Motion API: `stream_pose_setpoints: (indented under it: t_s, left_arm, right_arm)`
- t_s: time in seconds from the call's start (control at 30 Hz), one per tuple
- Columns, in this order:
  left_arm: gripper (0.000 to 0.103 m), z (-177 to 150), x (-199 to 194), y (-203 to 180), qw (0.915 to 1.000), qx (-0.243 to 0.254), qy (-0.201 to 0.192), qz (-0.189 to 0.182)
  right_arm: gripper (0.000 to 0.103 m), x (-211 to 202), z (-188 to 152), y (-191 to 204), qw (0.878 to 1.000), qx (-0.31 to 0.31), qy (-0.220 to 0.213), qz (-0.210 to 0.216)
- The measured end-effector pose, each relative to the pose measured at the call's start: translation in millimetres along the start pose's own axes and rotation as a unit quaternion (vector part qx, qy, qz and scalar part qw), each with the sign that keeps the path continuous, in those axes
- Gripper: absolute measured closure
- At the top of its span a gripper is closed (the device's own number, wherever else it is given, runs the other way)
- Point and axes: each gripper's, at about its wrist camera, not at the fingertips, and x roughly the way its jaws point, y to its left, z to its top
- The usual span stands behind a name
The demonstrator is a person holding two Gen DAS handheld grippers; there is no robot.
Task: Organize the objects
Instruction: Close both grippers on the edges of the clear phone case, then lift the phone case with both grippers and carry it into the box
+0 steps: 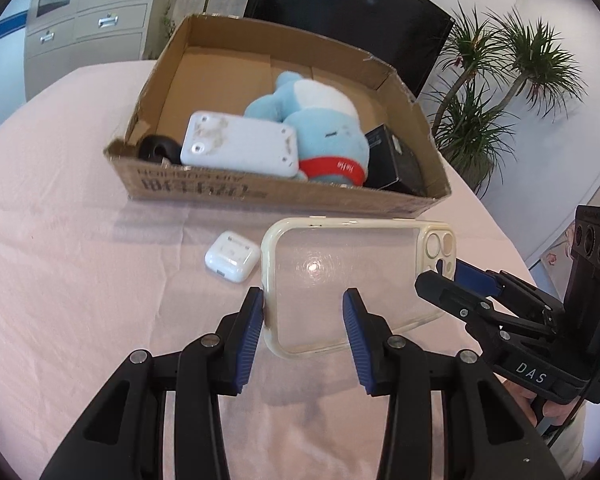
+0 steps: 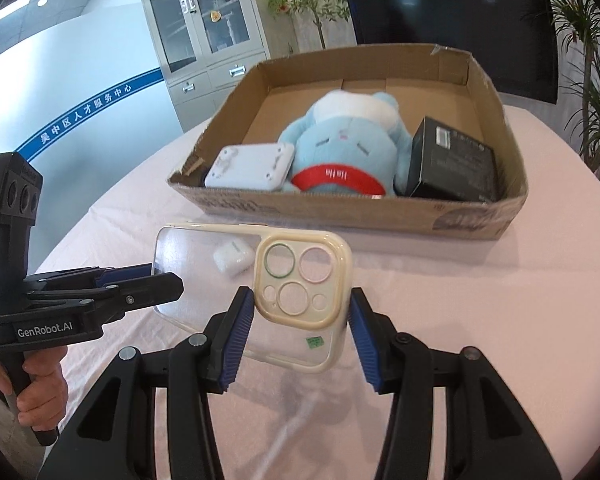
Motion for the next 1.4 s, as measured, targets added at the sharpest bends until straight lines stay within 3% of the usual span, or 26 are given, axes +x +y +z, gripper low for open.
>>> stream_pose_setpoints:
  t_s: [0.57, 1.03, 1.27, 1.4]
  left_arm:
    - [0.065, 69.6, -15.3, -6.7, 0.9994, 0.012, -0.034, -0.005]
    - [0.064, 130.5, 7.5, 24.3, 0.999, -0.004, -0.043, 0.002]
    - [0.064, 159.0, 32.5, 58.8, 0.9991, -0.021, -0.035, -0.007]
    - [0.064, 168.3, 47.6, 76.7, 0.999, -0.03, -0.031, 0.009]
  right_arm:
    - [0.057, -6.1, 67.9, -4.1, 0.999, -0.003, -0.04, -0.013]
    - [0.057, 40.3, 123.7, 2.8, 0.998, 0.007, -0.048, -0.038]
    - [0.057, 76.3, 147.9, 8.0, 0.998, 0.006, -0.045, -0.044]
    - [0.057, 103.2, 157.0, 13.7, 0.998, 0.004, -0.038, -0.043]
